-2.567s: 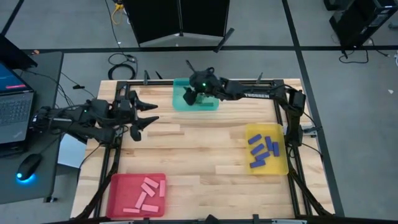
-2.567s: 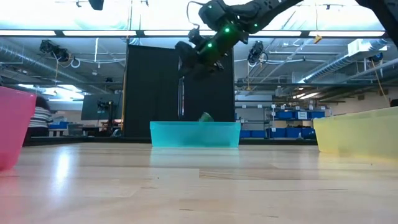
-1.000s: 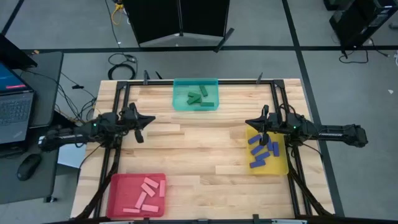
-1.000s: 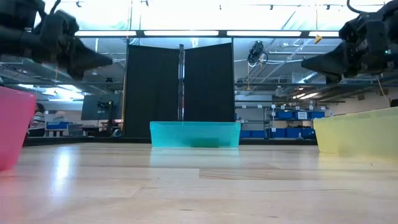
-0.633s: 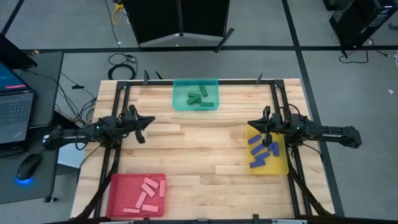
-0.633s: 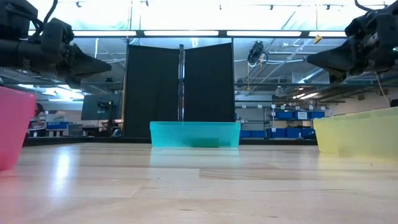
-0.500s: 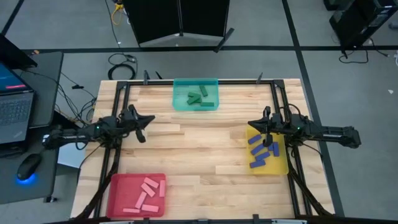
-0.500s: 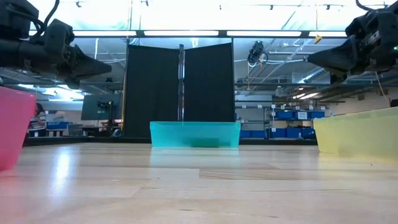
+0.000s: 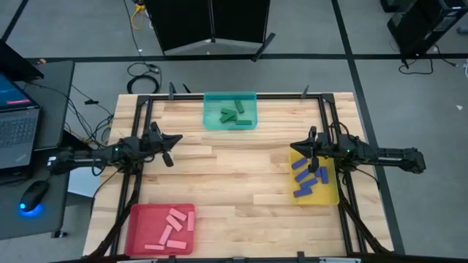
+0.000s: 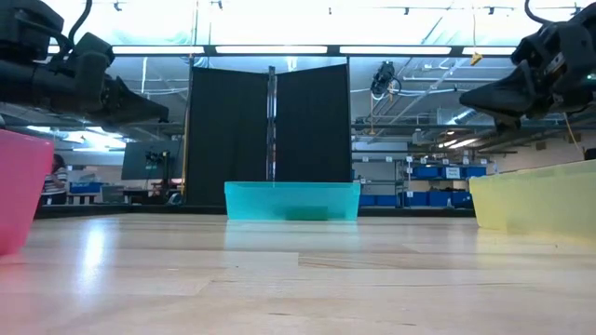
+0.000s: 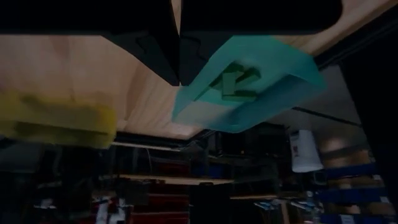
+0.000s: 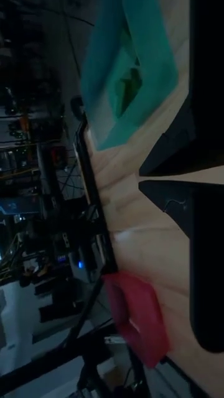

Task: Sort blocks
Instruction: Return to Home Position

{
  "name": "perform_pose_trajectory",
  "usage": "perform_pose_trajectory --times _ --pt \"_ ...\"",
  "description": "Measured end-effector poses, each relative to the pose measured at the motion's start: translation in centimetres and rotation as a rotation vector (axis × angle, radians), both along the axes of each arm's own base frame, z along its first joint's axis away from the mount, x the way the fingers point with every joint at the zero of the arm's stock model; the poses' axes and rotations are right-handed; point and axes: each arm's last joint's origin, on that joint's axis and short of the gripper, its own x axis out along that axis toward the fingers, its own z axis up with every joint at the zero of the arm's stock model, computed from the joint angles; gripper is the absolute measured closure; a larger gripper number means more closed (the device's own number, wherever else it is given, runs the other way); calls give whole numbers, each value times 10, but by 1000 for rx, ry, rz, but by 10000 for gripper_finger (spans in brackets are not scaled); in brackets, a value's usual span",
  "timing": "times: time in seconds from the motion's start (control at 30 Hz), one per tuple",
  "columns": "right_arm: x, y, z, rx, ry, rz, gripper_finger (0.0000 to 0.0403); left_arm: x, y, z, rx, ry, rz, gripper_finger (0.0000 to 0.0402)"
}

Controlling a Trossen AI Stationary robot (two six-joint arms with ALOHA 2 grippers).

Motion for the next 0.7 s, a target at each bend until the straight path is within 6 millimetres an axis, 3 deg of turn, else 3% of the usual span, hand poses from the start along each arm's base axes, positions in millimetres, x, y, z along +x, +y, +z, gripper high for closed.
perform_pose_trajectory --times 0.3,0.7 --pt "0 0 0 -214 36 4 369 0 1 0 -3 -8 28 394" --pt "0 0 0 -219 36 4 369 0 1 3 -2 -33 29 394"
